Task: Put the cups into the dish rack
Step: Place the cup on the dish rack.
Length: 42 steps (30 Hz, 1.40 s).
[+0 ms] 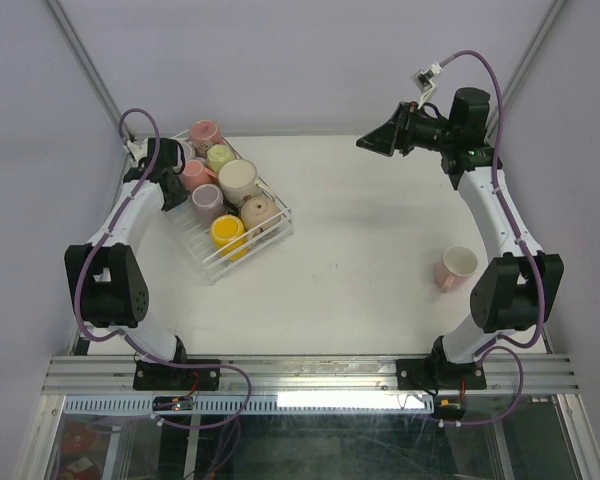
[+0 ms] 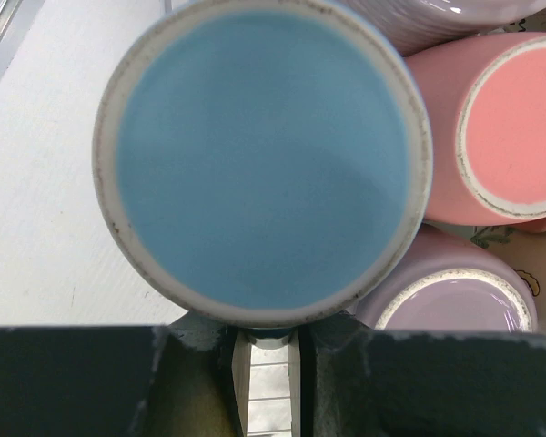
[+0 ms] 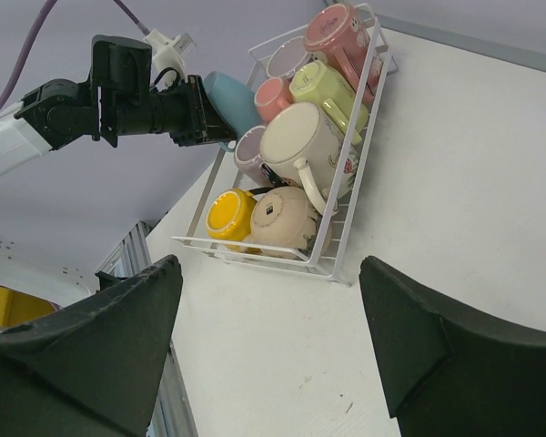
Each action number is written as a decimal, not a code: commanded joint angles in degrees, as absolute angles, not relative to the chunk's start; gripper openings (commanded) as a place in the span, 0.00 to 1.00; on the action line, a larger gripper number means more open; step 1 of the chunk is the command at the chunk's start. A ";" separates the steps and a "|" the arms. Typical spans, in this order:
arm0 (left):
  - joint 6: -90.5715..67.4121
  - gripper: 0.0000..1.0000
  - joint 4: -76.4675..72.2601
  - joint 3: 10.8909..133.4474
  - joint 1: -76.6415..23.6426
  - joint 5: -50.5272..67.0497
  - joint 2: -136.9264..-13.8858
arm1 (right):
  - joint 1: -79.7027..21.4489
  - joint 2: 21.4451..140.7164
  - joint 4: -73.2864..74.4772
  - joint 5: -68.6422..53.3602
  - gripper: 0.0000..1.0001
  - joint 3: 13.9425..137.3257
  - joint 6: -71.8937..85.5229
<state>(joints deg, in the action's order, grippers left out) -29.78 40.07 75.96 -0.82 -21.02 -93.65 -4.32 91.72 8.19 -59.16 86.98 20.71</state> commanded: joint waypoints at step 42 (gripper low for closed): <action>-32.08 0.49 35.46 72.17 -1.41 -20.82 -86.00 | -4.00 86.86 7.94 -62.99 0.82 86.38 15.62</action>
